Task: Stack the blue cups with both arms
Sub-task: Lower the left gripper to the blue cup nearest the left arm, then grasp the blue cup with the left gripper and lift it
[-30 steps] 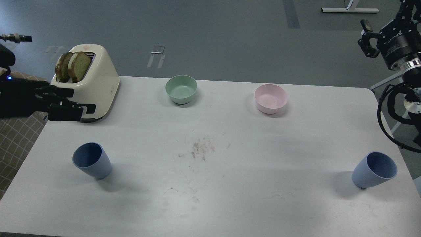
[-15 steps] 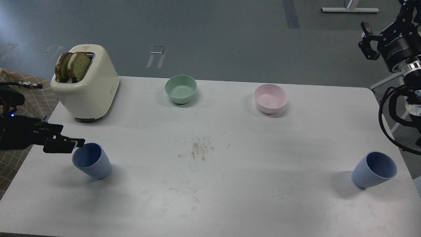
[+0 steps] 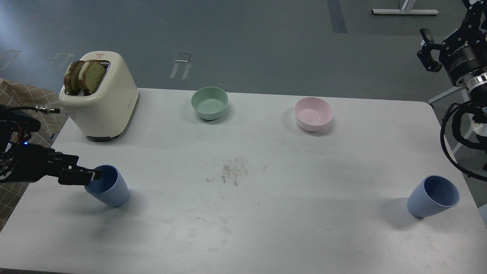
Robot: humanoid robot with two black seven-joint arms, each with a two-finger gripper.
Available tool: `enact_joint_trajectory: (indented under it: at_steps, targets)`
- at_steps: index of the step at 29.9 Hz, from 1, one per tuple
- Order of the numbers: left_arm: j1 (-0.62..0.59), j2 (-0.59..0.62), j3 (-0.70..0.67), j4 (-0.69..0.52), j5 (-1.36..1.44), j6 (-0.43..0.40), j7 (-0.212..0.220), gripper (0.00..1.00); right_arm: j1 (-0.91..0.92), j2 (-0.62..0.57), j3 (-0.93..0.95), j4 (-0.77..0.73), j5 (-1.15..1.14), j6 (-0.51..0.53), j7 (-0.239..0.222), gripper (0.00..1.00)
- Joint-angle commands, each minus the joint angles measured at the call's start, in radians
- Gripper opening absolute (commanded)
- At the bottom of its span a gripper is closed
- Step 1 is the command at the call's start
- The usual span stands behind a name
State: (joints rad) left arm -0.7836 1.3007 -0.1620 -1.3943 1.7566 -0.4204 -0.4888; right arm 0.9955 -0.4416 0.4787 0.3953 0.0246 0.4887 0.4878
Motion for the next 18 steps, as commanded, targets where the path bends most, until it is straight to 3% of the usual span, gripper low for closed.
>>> enact_joint_trajectory:
  at_steps: [1,5,9,18]
  targets:
    - [0.001,-0.023,0.004,0.023,0.000,0.000,0.000,0.79,0.000,0.000,0.000,-0.001,0.000,0.000,0.000,1.00]
    - [0.007,-0.038,0.004,0.044,0.001,0.000,0.000,0.60,0.000,-0.002,0.000,-0.001,0.000,0.000,0.000,1.00]
    - [0.015,-0.046,0.002,0.046,0.003,0.000,0.000,0.55,-0.001,-0.006,0.000,-0.001,0.000,0.000,0.000,1.00]
    - [0.017,-0.061,0.004,0.060,0.003,0.000,0.000,0.55,-0.008,-0.006,0.000,-0.001,0.000,0.000,0.000,1.00]
